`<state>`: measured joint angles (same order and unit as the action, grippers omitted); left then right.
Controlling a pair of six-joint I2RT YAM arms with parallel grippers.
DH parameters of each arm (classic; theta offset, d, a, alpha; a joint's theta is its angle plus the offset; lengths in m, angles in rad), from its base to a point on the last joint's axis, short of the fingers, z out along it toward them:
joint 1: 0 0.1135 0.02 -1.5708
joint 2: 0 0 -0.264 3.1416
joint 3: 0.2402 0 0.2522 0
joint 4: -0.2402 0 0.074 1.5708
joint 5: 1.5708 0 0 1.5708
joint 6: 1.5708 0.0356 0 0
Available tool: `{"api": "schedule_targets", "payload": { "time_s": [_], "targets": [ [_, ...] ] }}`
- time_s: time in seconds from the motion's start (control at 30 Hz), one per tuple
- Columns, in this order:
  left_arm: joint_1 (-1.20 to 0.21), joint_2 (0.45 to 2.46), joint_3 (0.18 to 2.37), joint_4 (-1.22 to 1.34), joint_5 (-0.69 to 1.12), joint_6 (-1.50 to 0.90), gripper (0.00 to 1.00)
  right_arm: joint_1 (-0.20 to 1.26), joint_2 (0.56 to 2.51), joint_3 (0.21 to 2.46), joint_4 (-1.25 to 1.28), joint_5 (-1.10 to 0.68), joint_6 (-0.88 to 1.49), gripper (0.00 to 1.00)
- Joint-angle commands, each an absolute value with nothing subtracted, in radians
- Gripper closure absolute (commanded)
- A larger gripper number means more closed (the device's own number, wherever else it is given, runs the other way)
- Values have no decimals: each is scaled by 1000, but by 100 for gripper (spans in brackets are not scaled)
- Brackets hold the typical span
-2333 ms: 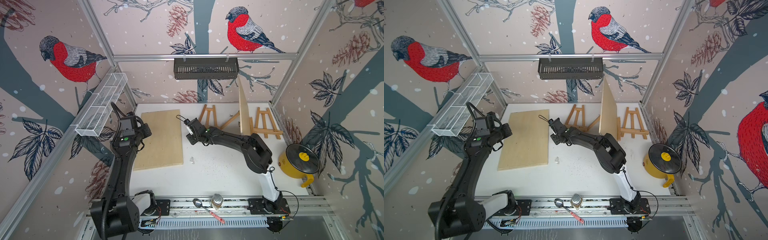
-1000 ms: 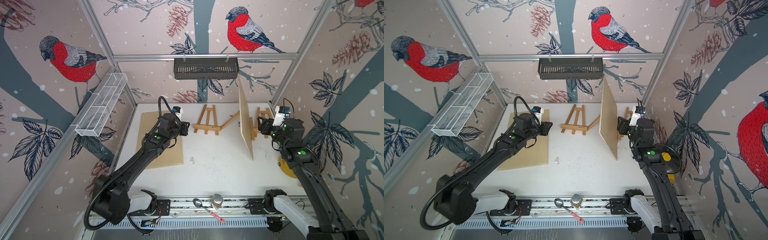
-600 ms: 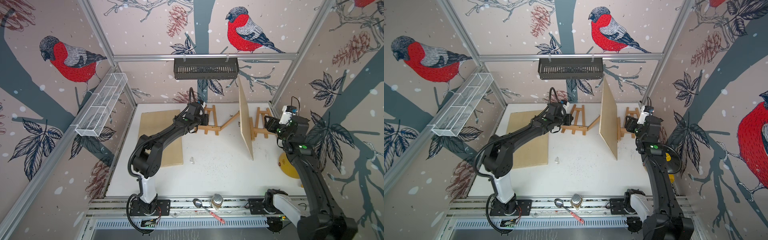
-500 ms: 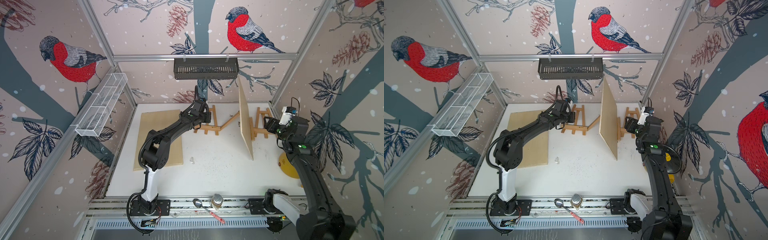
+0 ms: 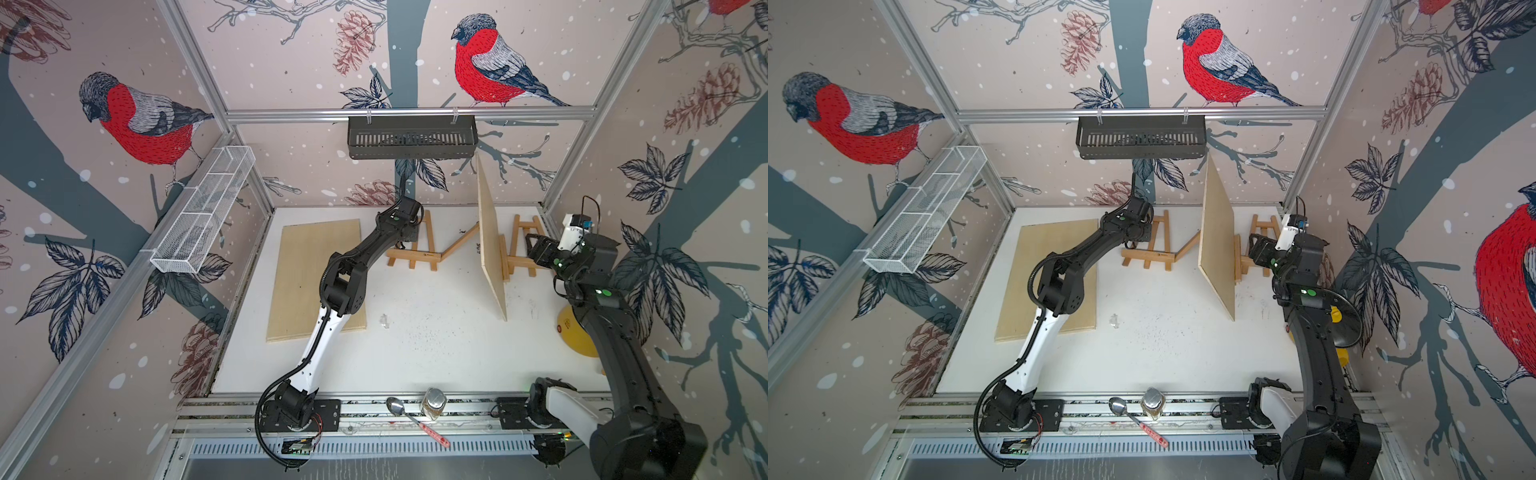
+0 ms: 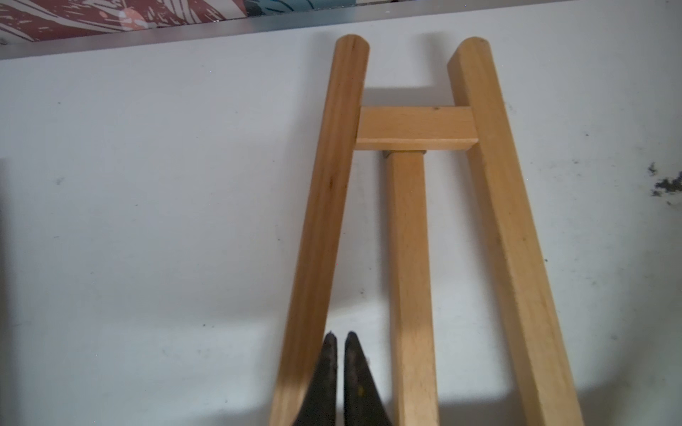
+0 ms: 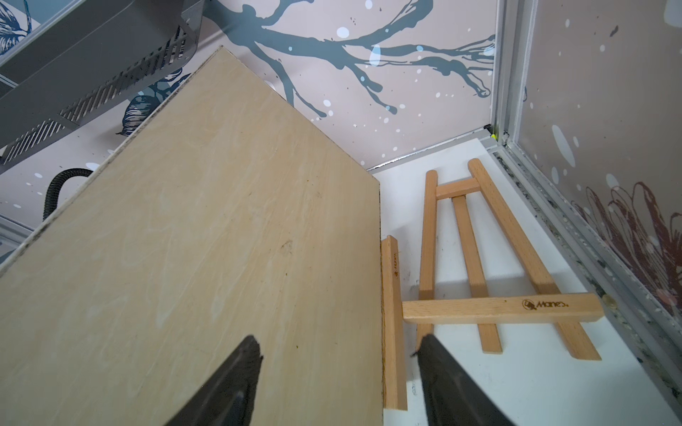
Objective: Disassemble the easel
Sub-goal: Adjust the easel at the center of the board.
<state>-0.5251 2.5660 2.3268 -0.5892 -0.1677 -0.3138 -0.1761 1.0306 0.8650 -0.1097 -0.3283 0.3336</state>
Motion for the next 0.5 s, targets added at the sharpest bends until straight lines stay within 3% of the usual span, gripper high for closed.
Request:
{"api": "schedule_targets", "payload": {
  "time_s": [0.0,0.47],
  "targets": [
    [-522,2569,2316,-578,-211,-287,90,-177,1033,858,-60,-351,329,31],
    [-520,2599,2312,-539,-322,-204,91,-178,1087,845,-35,-400,335,31]
  ]
}}
